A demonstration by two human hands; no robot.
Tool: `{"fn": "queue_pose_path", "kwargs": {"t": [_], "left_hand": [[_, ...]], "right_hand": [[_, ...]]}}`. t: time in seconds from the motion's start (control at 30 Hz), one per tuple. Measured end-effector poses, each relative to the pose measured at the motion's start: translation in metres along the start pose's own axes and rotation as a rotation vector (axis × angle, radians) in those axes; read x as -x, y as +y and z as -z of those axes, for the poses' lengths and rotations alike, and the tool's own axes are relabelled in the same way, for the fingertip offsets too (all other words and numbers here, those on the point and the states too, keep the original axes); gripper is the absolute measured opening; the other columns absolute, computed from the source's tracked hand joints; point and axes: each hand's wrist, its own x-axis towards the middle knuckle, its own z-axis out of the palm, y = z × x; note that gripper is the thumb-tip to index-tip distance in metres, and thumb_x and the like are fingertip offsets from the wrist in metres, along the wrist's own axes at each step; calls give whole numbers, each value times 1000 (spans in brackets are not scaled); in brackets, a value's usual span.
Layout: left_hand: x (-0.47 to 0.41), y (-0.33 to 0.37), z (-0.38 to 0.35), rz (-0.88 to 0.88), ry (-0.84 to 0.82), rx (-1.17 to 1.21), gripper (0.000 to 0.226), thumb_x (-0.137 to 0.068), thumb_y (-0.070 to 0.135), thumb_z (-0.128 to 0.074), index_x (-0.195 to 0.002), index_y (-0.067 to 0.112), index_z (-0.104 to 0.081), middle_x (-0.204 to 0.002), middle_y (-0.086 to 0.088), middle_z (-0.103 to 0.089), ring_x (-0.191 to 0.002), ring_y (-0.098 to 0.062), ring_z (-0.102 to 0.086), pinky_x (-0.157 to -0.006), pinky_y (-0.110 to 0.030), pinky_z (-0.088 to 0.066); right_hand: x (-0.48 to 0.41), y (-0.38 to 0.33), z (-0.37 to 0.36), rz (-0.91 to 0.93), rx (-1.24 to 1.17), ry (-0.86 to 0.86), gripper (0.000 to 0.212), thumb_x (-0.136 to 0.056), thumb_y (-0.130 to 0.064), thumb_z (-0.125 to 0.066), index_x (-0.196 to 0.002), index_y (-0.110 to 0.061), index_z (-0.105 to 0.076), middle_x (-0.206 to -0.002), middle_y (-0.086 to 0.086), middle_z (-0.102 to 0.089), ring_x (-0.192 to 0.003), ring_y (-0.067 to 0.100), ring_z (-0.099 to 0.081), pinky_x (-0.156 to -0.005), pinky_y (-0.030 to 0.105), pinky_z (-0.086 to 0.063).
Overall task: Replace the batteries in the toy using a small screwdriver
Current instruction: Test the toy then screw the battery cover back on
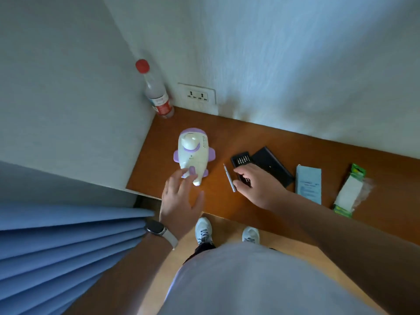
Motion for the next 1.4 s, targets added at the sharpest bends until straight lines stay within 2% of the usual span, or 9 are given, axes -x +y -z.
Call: {"fn": "queue_pose_path", "kwargs": {"t": [0.1, 0.2, 0.37, 0.73, 0.87, 1.0, 1.13, 1.3, 1.4], "left_hand": [[4, 21, -14, -13, -9, -90, 33, -84, 24, -69, -114, 10, -69, -128, -12, -62, -110, -28, -57, -82, -39, -52], [0, 33, -25, -8, -10, -220, 35, -87, 30, -57, -112, 10, -71, -125, -14, -63, -110, -34, -58, -81, -42, -52], [-2, 38, -34, 75, 14, -272, 34, -87, 29, -56, -112, 10, -69, -126, -16, -58, -113, -38, -56, -85, -50, -52], [-9, 40, -26, 199, -28, -287, 35, -84, 29, -63, -114, 12, -64, -131, -15, -54, -118, -37, -52, -89, -52, -51], [-3, 40, -24, 189, -28, -279, 41, -85, 29, -60, -122, 14, -54, -137, -15, -51, -121, -38, -51, -92, -53, -50], [11, 43, -23, 217, -30, -258, 45, -84, 30, -59, -126, 12, -59, -142, -16, -48, -125, -39, -49, -96, -56, -46], [34, 42, -31, 192, -5, -214, 45, -85, 30, -58, -123, 8, -62, -132, -20, -54, -117, -39, -54, -97, -53, -46], [45, 51, -54, 134, -178, -120, 38, -88, 32, -53, -113, 6, -66, -112, -10, -63, -100, -28, -62, -80, -46, -58], [30, 56, -73, 213, -291, -66, 29, -92, 26, -61, -114, 8, -67, -111, -7, -64, -97, -26, -65, -75, -40, -59]], "right_hand": [[7, 28, 12, -52, 30, 27, 42, -100, -36, -52, -136, -15, -53, -128, 0, -58, -111, 16, -58, -93, 34, -52], [10, 53, 23, -98, 46, 26, 40, -100, -35, -50, -135, -16, -53, -129, 0, -57, -112, 15, -57, -92, 33, -51], [10, 78, 35, -134, 47, 18, 38, -101, -36, -48, -134, -17, -54, -131, 0, -57, -115, 16, -58, -96, 38, -51], [4, 91, 36, -55, 47, 4, 35, -102, -32, -50, -131, -15, -57, -129, 3, -60, -113, 17, -60, -94, 30, -51], [3, 94, 34, -51, 75, 9, 34, -101, -32, -50, -130, -15, -57, -129, 3, -60, -112, 17, -60, -92, 30, -52], [-1, 99, 32, -82, 113, 44, 33, -101, -29, -51, -128, -13, -58, -123, 4, -61, -106, 19, -62, -88, 31, -53], [-7, 107, 28, -133, 161, 58, 31, -100, -28, -52, -128, -14, -57, -118, 3, -62, -101, 17, -61, -84, 29, -52], [-14, 114, 25, -198, 206, 46, 32, -100, -26, -52, -129, -15, -55, -115, 4, -61, -101, 19, -60, -83, 31, -50], [-20, 118, 23, -218, 210, 58, 32, -100, -24, -50, -130, -13, -55, -112, 4, -60, -98, 20, -59, -81, 31, -48]]}}
